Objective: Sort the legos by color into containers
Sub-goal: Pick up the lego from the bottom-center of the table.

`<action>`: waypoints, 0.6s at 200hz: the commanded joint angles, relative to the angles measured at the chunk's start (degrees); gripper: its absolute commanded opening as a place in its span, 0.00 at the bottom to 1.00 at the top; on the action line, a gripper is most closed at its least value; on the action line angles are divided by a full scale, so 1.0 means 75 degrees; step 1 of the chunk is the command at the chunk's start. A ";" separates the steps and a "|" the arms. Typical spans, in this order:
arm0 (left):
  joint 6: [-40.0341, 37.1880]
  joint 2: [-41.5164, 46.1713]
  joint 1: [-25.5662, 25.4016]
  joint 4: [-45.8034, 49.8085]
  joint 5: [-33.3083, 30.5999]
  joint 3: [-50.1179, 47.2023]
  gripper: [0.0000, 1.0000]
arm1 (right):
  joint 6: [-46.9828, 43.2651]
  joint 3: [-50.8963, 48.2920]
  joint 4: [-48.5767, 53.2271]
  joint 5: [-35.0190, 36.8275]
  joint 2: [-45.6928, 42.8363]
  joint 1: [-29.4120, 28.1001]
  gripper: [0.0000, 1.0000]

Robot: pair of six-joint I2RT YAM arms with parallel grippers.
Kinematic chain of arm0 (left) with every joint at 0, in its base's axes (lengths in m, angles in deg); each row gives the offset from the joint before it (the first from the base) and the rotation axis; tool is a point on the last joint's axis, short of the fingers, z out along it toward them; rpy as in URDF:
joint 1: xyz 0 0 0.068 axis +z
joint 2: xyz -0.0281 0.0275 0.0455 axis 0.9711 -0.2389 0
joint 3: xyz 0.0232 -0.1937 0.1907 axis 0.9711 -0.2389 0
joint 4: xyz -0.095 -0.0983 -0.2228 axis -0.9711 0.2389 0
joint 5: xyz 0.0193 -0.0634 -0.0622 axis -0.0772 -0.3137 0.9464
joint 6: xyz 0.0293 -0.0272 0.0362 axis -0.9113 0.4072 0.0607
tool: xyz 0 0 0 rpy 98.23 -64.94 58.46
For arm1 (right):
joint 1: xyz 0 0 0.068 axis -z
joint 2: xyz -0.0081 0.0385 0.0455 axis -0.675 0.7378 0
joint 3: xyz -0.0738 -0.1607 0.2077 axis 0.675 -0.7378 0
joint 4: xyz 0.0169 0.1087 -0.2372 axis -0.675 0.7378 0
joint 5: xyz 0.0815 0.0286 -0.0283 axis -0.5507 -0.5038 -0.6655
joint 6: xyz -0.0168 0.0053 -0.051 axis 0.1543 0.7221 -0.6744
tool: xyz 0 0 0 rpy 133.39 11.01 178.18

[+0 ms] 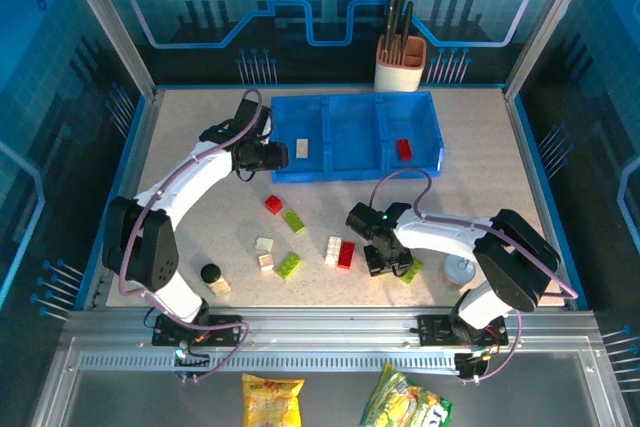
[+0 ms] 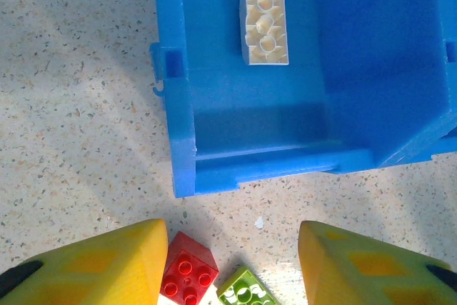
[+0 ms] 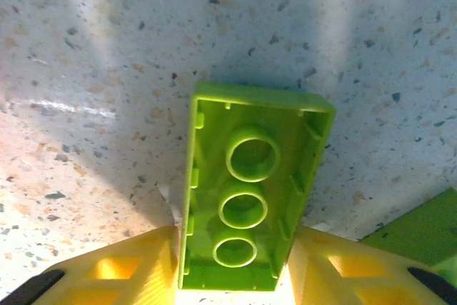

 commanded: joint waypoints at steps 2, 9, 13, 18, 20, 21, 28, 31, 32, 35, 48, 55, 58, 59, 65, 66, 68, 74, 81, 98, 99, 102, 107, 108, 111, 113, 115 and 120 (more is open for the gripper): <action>0.0205 0.0185 0.0030 -0.0052 0.0126 -0.0092 0.52 | 0.0052 -0.0096 0.0058 -0.0045 -0.0050 0.0085 0.43; 0.0204 0.0179 0.0021 -0.0052 0.0133 -0.0092 0.52 | 0.0070 -0.0103 0.0041 -0.0040 -0.0065 0.0085 0.42; 0.0200 0.0176 0.0014 -0.0052 0.0126 -0.0092 0.52 | 0.0076 -0.0111 0.0031 -0.0046 -0.0068 0.0085 0.42; 0.0202 0.0173 0.0001 -0.0055 0.0137 -0.0099 0.52 | 0.0079 -0.0117 0.0031 -0.0039 -0.0079 0.0088 0.42; 0.0208 0.0168 -0.0001 -0.0053 0.0129 -0.0093 0.52 | 0.0086 -0.0114 0.0029 -0.0044 -0.0088 0.0085 0.41; 0.0211 0.0173 -0.0003 -0.0053 0.0121 -0.0098 0.52 | 0.0081 -0.0111 0.0029 -0.0045 -0.0090 0.0085 0.41; 0.0207 0.0178 -0.0005 -0.0053 0.0116 -0.0101 0.52 | 0.0088 -0.0110 0.0017 -0.0037 -0.0100 0.0085 0.40; 0.0208 0.0179 -0.0005 -0.0053 0.0125 -0.0103 0.52 | 0.0085 -0.0111 0.0017 -0.0041 -0.0103 0.0090 0.40; 0.0211 0.0179 -0.0005 -0.0052 0.0119 -0.0097 0.52 | 0.0087 -0.0104 0.0017 -0.0043 -0.0103 0.0088 0.40; 0.0207 0.0179 -0.0005 -0.0058 0.0115 -0.0095 0.52 | 0.0088 -0.0098 0.0024 -0.0041 -0.0103 0.0094 0.39; 0.0203 0.0170 -0.0017 -0.0032 0.0117 -0.0065 0.52 | 0.0062 -0.0074 0.0050 -0.0031 -0.0132 0.0086 0.39; 0.0188 0.0164 -0.0017 -0.0025 0.0117 -0.0052 0.52 | 0.0046 -0.0060 0.0073 -0.0011 -0.0155 0.0085 0.38; 0.0190 0.0166 -0.0017 -0.0018 0.0109 -0.0041 0.52 | 0.0043 -0.0052 0.0081 -0.0001 -0.0161 0.0085 0.38; 0.0190 0.0167 -0.0017 -0.0024 0.0106 -0.0043 0.52 | 0.0042 -0.0051 0.0084 -0.0006 -0.0167 0.0085 0.38; 0.0182 0.0176 -0.0016 -0.0012 0.0103 -0.0025 0.52 | 0.0040 -0.0027 0.0117 0.0012 -0.0184 0.0085 0.38; 0.0180 0.0177 -0.0017 -0.0003 0.0097 -0.0029 0.52 | 0.0041 -0.0021 0.0126 0.0024 -0.0190 0.0085 0.38; 0.0185 0.0175 -0.0017 0.0002 0.0092 -0.0032 0.52 | 0.0032 -0.0008 0.0132 0.0028 -0.0195 0.0085 0.38; 0.0171 0.0184 -0.0017 0.0000 0.0087 -0.0033 0.52 | 0.0030 0.0008 0.0165 0.0057 -0.0226 0.0091 0.38; 0.0176 0.0198 -0.0016 -0.0005 0.0071 -0.0038 0.52 | 0.0020 0.0041 0.0211 0.0082 -0.0260 0.0085 0.38; 0.0144 0.0259 -0.0017 -0.0074 0.0079 -0.0121 0.52 | -0.0033 0.0133 0.0272 0.0140 -0.0331 0.0096 0.38; 0.0143 0.0265 -0.0017 -0.0075 0.0079 -0.0129 0.52 | -0.0037 0.0141 0.0279 0.0141 -0.0334 0.0102 0.37; 0.0143 0.0277 -0.0008 -0.0089 0.0079 -0.0158 0.52 | -0.0061 0.0160 0.0301 0.0139 -0.0337 0.0109 0.37; 0.0143 0.0297 0.0000 -0.0098 0.0099 -0.0214 0.53 | -0.0083 0.0208 0.0326 0.0157 -0.0348 0.0126 0.38; 0.0143 0.0302 0.0003 -0.0099 0.0101 -0.0229 0.53 | -0.0085 0.0214 0.0335 0.0155 -0.0349 0.0123 0.38; 0.0137 0.0316 0.0018 -0.0117 0.0118 -0.0265 0.53 | -0.0109 0.0254 0.0358 0.0157 -0.0345 0.0135 0.37; 0.0142 0.0324 0.0030 -0.0113 0.0136 -0.0299 0.53 | -0.0131 0.0278 0.0371 0.0172 -0.0348 0.0147 0.37; 0.0137 0.0329 0.0036 -0.0117 0.0143 -0.0316 0.53 | -0.0145 0.0292 0.0384 0.0176 -0.0349 0.0150 0.37; 0.0143 0.0347 0.0067 -0.0123 0.0190 -0.0395 0.53 | -0.0175 0.0354 0.0419 0.0193 -0.0349 0.0160 0.37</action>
